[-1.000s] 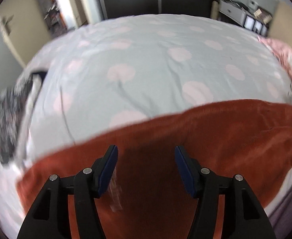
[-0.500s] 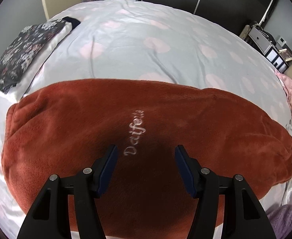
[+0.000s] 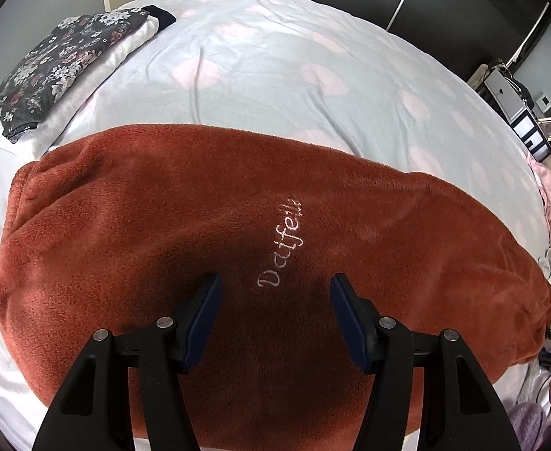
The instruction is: Fold clothes
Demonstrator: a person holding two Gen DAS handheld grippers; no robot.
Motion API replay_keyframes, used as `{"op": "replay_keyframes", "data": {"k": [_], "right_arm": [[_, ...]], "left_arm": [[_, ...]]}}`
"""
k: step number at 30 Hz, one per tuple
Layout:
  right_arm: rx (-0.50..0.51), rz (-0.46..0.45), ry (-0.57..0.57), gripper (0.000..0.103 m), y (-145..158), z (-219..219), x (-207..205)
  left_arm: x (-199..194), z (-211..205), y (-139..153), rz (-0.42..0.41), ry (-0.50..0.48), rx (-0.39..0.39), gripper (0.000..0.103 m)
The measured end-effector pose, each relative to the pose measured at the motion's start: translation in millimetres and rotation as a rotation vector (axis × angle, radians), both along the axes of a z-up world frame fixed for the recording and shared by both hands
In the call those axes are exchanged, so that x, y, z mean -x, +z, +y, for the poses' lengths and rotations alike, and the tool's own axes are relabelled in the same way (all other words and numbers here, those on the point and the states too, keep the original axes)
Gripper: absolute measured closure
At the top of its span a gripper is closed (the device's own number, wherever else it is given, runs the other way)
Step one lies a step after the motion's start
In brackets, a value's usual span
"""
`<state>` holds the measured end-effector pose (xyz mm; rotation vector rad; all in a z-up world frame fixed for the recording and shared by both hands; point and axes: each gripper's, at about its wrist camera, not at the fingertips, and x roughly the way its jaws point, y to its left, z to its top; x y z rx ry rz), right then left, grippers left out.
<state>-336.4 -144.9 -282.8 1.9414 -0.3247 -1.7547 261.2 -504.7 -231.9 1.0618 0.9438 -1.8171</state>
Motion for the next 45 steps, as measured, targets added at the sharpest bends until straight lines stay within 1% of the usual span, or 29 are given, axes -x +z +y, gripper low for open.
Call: {"op": "replay_keyframes", "data": {"k": [3, 4, 6, 8, 9, 10, 11, 14, 16, 18, 23, 27, 29, 31, 33, 37, 42, 45], "right_arm": [[0.0, 0.035, -0.021, 0.074, 11.6, 1.8, 0.7], [0.003, 0.056, -0.032, 0.077, 19.8, 4.2, 3.5], [0.018, 0.11, -0.042, 0.079, 40.7, 8.0, 10.3], [0.029, 0.178, -0.016, 0.08, 64.4, 6.9, 16.0], [0.005, 0.22, 0.018, 0.081, 74.7, 2.5, 16.4], [-0.049, 0.269, 0.067, 0.081, 84.7, -5.6, 13.9], [-0.089, 0.296, 0.102, 0.081, 90.8, -12.7, 10.8], [-0.142, 0.374, 0.169, 0.081, 113.0, -32.8, -2.9], [-0.157, 0.446, 0.21, 0.08, 133.0, -46.5, -15.7], [-0.146, 0.488, 0.244, 0.08, 153.1, -60.6, -31.6], [-0.06, 0.58, 0.34, 0.08, 212.0, -108.7, -91.7], [0.019, 0.611, 0.414, 0.08, 233.3, -152.8, -146.6], [0.045, 0.621, 0.485, 0.08, 237.8, -176.3, -179.9], [0.062, 0.616, 0.556, 0.08, 224.1, -203.3, -208.2], [0.07, 0.604, 0.605, 0.08, 214.3, -221.3, -233.4], [0.047, 0.579, 0.678, 0.08, 171.0, -253.5, -278.9], [-0.001, 0.612, 0.754, 0.08, 118.6, -278.2, -311.8], [-0.02, 0.585, 0.8, 0.077, 89.4, -288.9, -326.8]], "left_arm": [[-2.5, -0.3, -0.1, 0.018, 0.003, -0.009, 0.042], [-4.2, -0.4, 0.1, 0.03, 0.005, -0.012, 0.042], [-8.5, -1.3, 0.6, 0.059, 0.011, -0.024, 0.042], [-13.2, -3.4, 0.7, 0.092, 0.019, -0.04, 0.042], [-15.5, -4.8, 0.7, 0.11, 0.024, -0.049, 0.042], [-17.1, -6.0, 0.7, 0.123, 0.029, -0.056, 0.042], [-18.7, -7.1, 1.0, 0.132, 0.035, -0.06, 0.042], [-22.7, -8.7, 3.7, 0.158, 0.043, -0.063, 0.042], [-24.9, -9.4, 5.2, 0.169, 0.047, -0.063, 0.042], [-26.1, -9.9, 6.2, 0.174, 0.047, -0.061, 0.042], [-25.4, -10.5, 7.6, 0.186, 0.034, -0.062, 0.042], [-28.4, -10.7, 7.4, 0.211, 0.024, -0.068, 0.042], [-30.4, -10.4, 6.6, 0.227, 0.03, -0.073, 0.042], [-33.2, -11.9, 6.6, 0.243, 0.037, -0.08, 0.042], [-34.7, -13.0, 6.1, 0.255, 0.04, -0.083, 0.042], [-32.4, -10.6, 4.1, 0.265, 0.028, -0.077, 0.042], [-17.2, -2.9, 11.6, 0.269, -0.054, -0.046, 0.042], [-7.3, 0.2, 12.8, 0.265, -0.093, -0.036, 0.042]]}}
